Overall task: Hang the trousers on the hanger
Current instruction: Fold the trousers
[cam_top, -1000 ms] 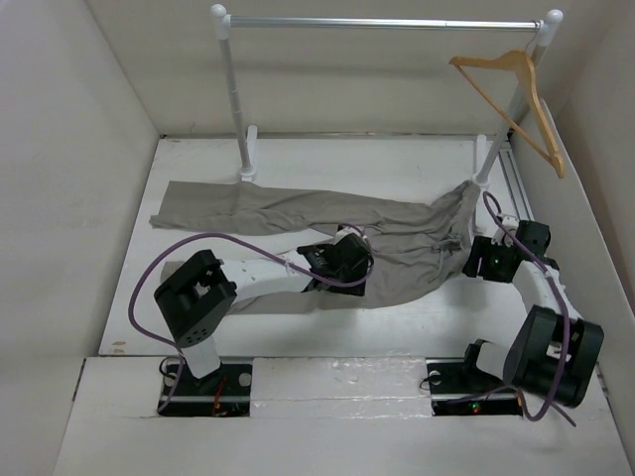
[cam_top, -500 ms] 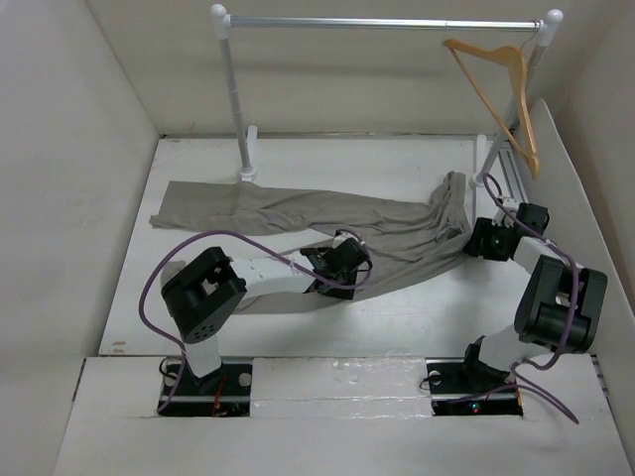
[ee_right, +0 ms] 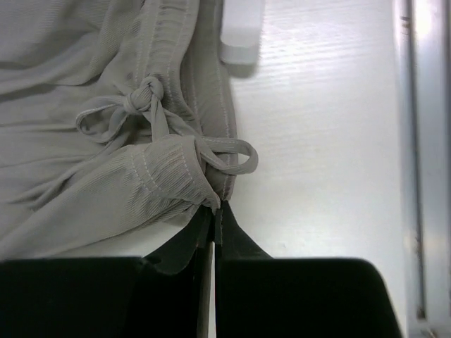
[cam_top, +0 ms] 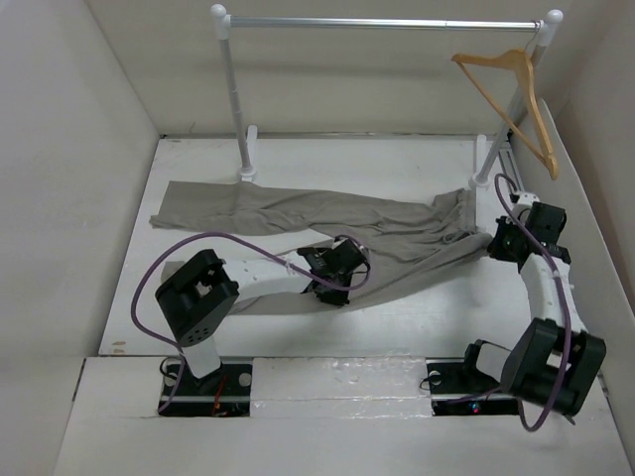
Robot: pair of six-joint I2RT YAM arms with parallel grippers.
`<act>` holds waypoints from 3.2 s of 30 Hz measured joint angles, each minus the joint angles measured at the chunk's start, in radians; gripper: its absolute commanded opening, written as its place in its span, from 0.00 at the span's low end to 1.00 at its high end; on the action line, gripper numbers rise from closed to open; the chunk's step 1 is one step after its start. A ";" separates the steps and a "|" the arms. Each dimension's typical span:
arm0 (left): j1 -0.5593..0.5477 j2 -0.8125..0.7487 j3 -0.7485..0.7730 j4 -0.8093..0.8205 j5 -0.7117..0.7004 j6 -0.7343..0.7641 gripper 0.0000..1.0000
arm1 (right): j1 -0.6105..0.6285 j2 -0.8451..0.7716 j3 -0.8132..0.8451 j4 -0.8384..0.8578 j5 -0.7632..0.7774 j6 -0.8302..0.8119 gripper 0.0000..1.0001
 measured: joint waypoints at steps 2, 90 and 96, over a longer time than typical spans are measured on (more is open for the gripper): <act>-0.006 -0.019 0.004 -0.033 0.038 0.010 0.00 | -0.005 -0.069 0.017 -0.083 0.043 -0.003 0.00; 1.308 -0.532 0.116 -0.456 -0.248 -0.003 0.00 | 0.936 -0.257 0.178 -0.344 -0.027 -0.211 0.54; 1.281 -0.803 0.252 -0.651 -0.279 -0.125 0.00 | 1.020 -0.258 0.178 -0.345 0.008 -0.211 0.55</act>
